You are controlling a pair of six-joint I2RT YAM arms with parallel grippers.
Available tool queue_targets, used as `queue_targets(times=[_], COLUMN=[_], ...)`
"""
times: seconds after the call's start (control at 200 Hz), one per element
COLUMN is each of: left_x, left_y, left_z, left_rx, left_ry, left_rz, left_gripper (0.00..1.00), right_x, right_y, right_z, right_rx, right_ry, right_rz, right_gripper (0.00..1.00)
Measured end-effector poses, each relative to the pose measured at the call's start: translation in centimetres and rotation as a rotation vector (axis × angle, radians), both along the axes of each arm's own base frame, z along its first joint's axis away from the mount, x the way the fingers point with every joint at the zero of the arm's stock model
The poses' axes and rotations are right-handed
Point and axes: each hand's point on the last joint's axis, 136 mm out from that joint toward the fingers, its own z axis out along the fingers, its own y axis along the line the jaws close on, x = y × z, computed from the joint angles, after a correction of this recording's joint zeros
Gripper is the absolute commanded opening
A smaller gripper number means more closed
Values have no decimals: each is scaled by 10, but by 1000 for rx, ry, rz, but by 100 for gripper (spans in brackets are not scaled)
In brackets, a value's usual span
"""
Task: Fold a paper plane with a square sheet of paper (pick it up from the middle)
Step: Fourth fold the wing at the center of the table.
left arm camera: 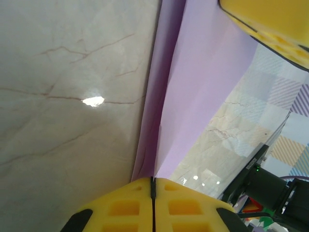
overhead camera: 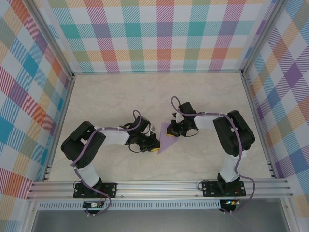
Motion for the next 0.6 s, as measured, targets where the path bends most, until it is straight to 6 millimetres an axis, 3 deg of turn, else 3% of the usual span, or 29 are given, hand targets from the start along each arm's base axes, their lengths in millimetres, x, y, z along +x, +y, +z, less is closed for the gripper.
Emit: queue_targets(times=[0.155,0.325,0.485,0.605], left_x=[-5,4,22,26], left_y=[3,4,-5,-10], left_z=[-3,20,53,48], left_rx=[22,52,20,8], left_ry=[8,-48,-150,-145], left_rz=[-18,-23,-14,-12], left_gripper=[23,32,26,16], right_x=[0,1,0,0], right_y=[1,2,2,2], right_z=[0,0,0,0], right_rx=[5,7,8,7], right_ry=[4,6,6,10], right_rz=[3,4,5,5], right_gripper=[5,5,5,5])
